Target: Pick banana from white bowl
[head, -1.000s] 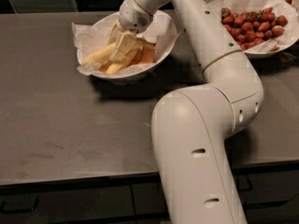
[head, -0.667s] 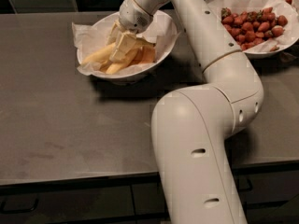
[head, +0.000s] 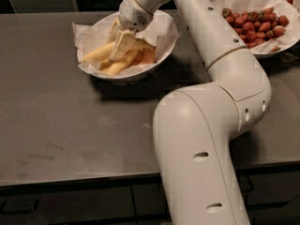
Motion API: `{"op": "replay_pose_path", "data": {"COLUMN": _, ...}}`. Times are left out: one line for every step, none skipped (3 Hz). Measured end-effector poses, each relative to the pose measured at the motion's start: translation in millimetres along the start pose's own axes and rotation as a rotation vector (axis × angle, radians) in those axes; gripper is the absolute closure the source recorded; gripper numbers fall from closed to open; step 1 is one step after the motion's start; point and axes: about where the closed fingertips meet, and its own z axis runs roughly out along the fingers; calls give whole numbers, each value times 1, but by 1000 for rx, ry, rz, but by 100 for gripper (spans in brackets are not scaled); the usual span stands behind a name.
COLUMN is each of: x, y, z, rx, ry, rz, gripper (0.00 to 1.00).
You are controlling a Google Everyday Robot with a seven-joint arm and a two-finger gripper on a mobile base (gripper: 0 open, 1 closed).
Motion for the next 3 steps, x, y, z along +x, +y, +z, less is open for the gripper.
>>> {"op": "replay_pose_path", "data": {"x": -15, "y": 12, "z": -19, "rx": 17, "ry": 7, "rz": -6, "gripper": 100}}
{"op": "replay_pose_path", "data": {"x": -34, "y": 35, "z": -39, "rx": 26, "ry": 14, "rz": -15, "gripper": 100}}
{"op": "replay_pose_path", "data": {"x": -45, "y": 59, "z": -47, "rx": 19, "ry": -9, "rz": -16, "gripper": 100}}
